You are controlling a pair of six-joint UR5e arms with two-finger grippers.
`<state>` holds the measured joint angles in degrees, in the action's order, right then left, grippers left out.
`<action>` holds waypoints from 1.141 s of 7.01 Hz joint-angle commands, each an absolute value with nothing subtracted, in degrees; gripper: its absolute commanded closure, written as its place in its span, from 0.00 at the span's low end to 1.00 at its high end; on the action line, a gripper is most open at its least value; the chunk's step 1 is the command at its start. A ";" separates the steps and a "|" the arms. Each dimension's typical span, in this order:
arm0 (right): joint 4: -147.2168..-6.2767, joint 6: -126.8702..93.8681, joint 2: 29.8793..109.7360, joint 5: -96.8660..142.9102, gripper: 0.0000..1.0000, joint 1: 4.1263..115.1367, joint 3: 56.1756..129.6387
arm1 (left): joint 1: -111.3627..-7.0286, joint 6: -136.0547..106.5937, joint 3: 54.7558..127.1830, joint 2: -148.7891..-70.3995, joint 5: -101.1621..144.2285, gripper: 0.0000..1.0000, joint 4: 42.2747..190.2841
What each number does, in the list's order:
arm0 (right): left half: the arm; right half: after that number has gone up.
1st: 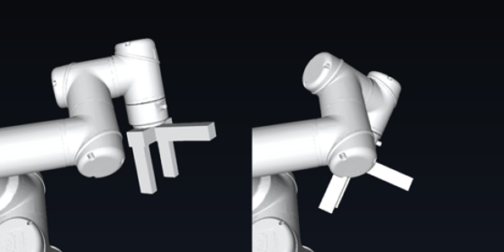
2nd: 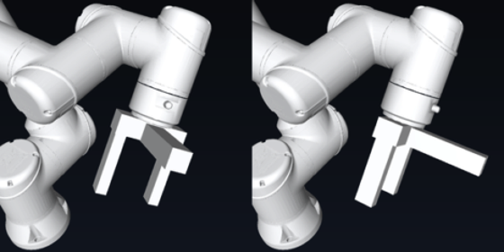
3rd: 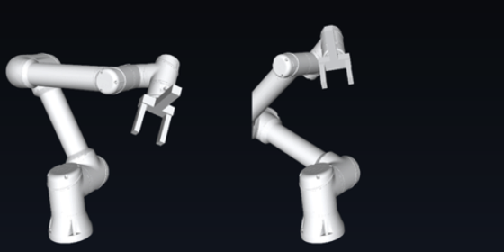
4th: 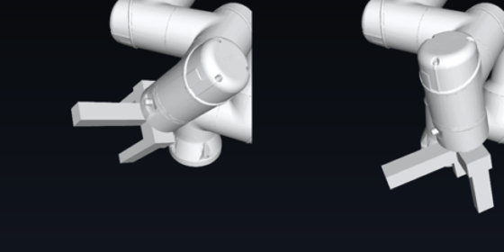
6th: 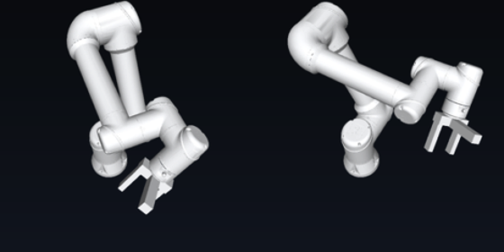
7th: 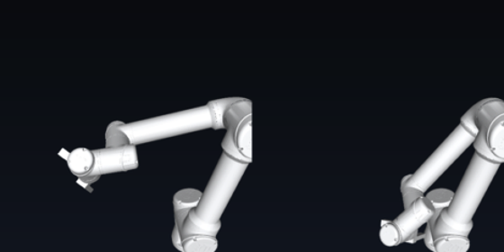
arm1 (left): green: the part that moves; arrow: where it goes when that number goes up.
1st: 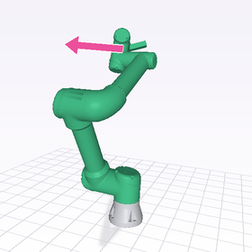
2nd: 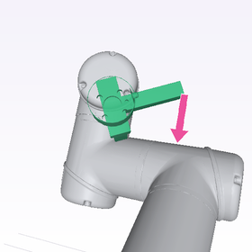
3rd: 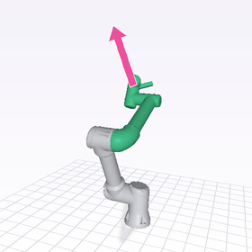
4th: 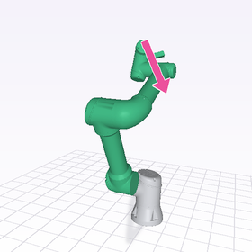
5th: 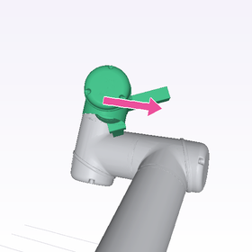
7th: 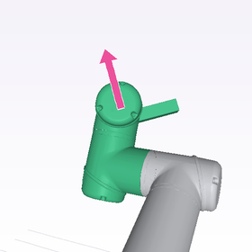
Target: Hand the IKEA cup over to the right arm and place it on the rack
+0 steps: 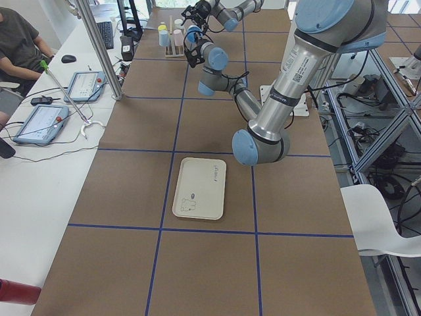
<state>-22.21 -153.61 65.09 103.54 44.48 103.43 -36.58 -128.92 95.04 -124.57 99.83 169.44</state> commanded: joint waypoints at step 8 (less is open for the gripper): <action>-20.83 -155.21 65.30 103.45 0.00 43.59 104.32 | -35.33 -129.20 92.81 -127.00 99.40 1.00 169.98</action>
<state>-20.83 -155.14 65.25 103.51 43.63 103.93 -35.49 -129.23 92.91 -126.87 99.40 170.03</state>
